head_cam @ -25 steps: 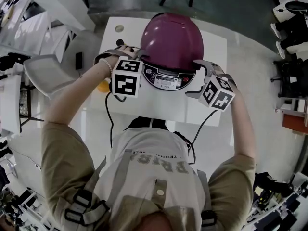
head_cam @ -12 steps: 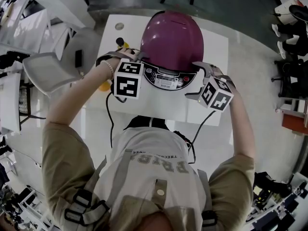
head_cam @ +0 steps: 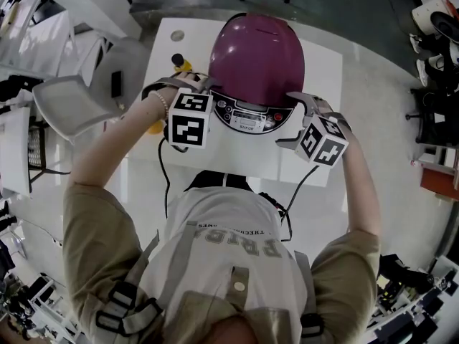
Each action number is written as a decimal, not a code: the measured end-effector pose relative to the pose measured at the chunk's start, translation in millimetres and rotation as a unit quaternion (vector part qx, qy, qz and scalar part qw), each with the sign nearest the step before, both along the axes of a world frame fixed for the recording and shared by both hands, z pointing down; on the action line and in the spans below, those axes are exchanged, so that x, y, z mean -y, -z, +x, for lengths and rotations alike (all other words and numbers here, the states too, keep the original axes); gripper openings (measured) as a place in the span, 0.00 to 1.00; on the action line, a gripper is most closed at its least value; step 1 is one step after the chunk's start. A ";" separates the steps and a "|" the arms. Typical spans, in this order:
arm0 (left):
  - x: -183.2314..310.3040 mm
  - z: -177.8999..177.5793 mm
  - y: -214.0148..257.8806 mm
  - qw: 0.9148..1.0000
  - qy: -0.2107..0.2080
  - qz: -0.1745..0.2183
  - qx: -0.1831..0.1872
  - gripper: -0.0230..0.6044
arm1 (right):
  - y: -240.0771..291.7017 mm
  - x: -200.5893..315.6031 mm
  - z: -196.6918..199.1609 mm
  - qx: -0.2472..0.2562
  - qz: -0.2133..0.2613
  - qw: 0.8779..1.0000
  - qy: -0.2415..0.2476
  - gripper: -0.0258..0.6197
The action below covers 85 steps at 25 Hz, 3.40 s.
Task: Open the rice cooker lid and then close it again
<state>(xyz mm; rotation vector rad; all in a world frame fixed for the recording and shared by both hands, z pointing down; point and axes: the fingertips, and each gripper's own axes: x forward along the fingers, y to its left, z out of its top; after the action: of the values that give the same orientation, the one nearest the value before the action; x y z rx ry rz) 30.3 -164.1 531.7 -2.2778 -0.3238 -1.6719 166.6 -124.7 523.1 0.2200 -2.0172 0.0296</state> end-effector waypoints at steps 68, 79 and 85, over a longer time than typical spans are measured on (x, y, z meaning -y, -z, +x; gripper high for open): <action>75.4 8.6 130.2 0.784 0.407 0.033 -0.467 0.78 | 148.6 69.8 32.1 0.381 0.324 0.760 -0.415 0.74; 80.9 -4.6 155.9 0.692 0.479 0.137 -0.523 0.58 | 168.8 68.8 26.9 0.371 0.387 0.713 -0.451 0.39; 76.6 -4.7 163.1 0.671 0.486 0.164 -0.536 0.32 | 175.2 63.7 25.8 0.367 0.404 0.709 -0.447 0.28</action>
<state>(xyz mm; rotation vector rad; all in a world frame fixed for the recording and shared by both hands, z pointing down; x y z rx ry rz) 25.5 -240.7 368.5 -2.7313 1.5128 -0.1752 192.5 -188.5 347.9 2.0182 -2.3429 -0.1954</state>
